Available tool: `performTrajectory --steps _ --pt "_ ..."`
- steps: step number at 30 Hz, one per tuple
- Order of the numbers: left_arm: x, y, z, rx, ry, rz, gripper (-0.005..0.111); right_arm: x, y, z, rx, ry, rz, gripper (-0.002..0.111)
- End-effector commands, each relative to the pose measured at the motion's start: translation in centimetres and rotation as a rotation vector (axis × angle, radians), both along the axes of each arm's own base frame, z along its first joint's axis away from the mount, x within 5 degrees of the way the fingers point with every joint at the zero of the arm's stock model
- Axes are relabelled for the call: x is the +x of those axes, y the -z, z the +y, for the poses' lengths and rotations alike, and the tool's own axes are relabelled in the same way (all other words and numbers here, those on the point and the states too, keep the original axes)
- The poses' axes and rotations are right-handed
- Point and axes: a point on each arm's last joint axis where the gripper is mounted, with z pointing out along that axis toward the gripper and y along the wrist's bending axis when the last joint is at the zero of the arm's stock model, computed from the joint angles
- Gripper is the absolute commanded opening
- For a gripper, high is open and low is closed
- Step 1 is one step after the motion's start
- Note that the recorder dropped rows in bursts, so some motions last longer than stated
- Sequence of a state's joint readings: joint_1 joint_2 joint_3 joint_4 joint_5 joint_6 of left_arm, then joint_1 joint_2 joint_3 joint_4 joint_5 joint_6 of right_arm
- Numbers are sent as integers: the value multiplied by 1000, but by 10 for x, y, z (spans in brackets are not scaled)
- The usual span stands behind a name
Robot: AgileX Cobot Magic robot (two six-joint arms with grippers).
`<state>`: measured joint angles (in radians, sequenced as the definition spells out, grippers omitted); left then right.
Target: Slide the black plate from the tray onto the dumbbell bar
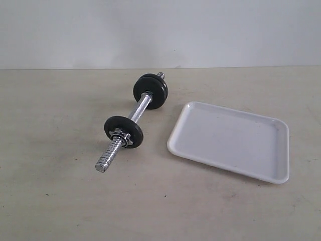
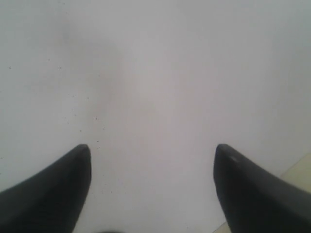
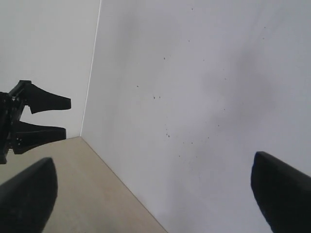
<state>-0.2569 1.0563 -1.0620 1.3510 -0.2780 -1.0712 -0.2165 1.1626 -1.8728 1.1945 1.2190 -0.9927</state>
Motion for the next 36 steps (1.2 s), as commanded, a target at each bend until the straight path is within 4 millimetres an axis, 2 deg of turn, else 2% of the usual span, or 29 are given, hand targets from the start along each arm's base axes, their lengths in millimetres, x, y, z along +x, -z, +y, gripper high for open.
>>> performTrajectory --steps 1,4,8,14,19,24,29,32,36 --pt "9 8 -2 9 7 28 65 -2 -1 0 -12 6 -12 103" --pt "5 6 -6 9 61 13 65 -5 -1 0 -13 6 -17 103" --pt "-7 1 -13 6 172 -29 63 -21 -1 4 -32 4 -54 103" --pt "-22 -2 -13 -16 223 -49 63 -69 12 15 -78 7 -127 103" --pt "-29 14 -10 -10 215 -26 63 -103 36 22 -167 11 -222 103" --pt "-42 26 -5 -114 210 -81 61 -127 67 28 -264 10 -310 103" --pt "-61 35 6 -196 170 -187 61 -135 93 28 -266 43 -305 103" --pt "-74 38 15 -246 113 -235 61 -127 101 17 -197 223 -334 103" --pt "-96 41 33 -324 -1 -317 61 -111 113 -14 7 578 -385 103"
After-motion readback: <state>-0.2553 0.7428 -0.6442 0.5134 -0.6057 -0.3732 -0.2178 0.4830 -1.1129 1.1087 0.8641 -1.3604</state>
